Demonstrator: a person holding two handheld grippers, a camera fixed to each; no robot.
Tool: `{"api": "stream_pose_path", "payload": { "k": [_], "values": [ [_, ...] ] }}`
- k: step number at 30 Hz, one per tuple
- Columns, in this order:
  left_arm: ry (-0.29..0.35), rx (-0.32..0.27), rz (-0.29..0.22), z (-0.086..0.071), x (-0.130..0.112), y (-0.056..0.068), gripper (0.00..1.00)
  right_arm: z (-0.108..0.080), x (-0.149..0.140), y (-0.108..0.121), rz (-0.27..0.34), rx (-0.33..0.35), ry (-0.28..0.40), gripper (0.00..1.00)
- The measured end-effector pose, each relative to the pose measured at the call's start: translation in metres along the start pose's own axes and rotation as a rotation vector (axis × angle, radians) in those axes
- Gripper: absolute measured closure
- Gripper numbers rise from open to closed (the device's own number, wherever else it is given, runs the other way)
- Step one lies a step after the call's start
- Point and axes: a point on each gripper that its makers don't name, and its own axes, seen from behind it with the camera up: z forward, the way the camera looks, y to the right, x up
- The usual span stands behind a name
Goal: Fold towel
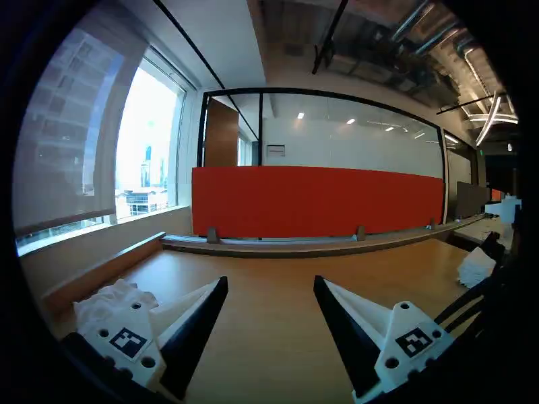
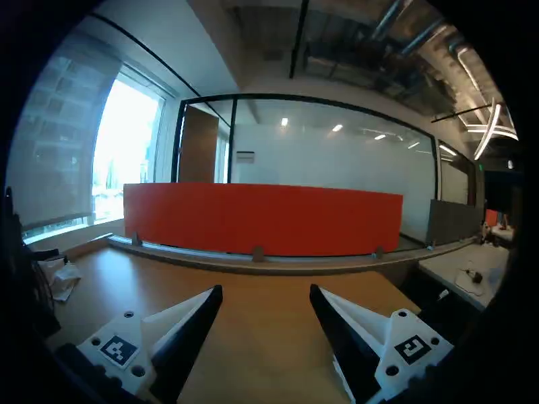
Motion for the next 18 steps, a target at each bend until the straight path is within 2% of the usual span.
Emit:
{"api": "stream_pose_path", "payload": {
  "k": [9,18],
  "values": [
    [0.024,0.028,-0.015,0.000,-0.033,-0.020,0.06,0.001,0.001,0.007,0.026,-0.035,0.028,0.00],
    [0.048,0.037,-0.048,0.005,-0.056,-0.025,0.06,0.006,-0.005,-0.003,-0.003,-0.024,0.050,0.00]
  ]
}}
